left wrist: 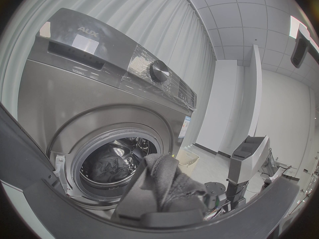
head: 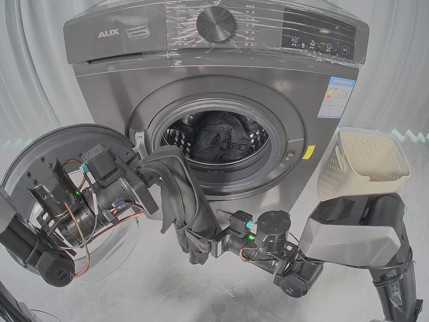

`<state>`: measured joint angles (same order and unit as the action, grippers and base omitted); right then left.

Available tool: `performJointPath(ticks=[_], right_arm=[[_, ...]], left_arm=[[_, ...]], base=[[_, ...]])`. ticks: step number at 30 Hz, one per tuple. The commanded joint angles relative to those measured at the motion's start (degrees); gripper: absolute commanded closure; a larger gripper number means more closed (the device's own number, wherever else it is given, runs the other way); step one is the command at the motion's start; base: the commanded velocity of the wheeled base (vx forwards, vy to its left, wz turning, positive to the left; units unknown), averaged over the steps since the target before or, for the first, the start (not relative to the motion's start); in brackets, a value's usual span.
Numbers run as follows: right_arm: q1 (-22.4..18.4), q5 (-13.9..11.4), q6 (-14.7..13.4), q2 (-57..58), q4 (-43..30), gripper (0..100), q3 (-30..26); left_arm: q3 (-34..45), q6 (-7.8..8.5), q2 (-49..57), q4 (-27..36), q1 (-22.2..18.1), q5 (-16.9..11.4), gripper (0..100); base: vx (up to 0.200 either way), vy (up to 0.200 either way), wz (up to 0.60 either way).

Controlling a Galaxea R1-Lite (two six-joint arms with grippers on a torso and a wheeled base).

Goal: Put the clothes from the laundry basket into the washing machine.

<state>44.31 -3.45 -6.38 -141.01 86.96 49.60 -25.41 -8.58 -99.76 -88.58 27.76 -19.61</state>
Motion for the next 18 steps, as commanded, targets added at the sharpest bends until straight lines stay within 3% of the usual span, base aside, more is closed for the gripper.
performJointPath(ticks=[1, 8, 13, 14, 18], right_arm=[[-0.3, -0.2, 0.1, -4.0, -1.9, 0, 4.7], [-0.5, 0.0, 1.1, -7.2, -4.6, 0, 13.2], [-0.6, 1.6, 1.1, -8.2, -4.1, 0, 15.0], [-0.9, 1.8, 1.1, -8.2, -4.0, 100, 14.8], [-2.0, 1.9, 1.0, -7.2, -3.8, 100, 13.9]], left_arm=[[0.0, -0.03, -0.1, 0.0, 0.0, -0.1, 100], [0.0, -0.03, 0.0, 0.0, 0.0, 0.0, 100], [0.1, -0.03, 0.0, 0.0, 0.0, 0.0, 100], [0.0, -0.03, 0.0, 0.0, -0.1, 0.0, 100], [0.3, -0.03, -0.3, 0.0, -0.5, -0.1, 100]], base=[[0.000, 0.000, 0.00], [0.000, 0.000, 0.00], [0.000, 0.000, 0.00], [0.000, 0.000, 0.00], [0.000, 0.000, 0.00]])
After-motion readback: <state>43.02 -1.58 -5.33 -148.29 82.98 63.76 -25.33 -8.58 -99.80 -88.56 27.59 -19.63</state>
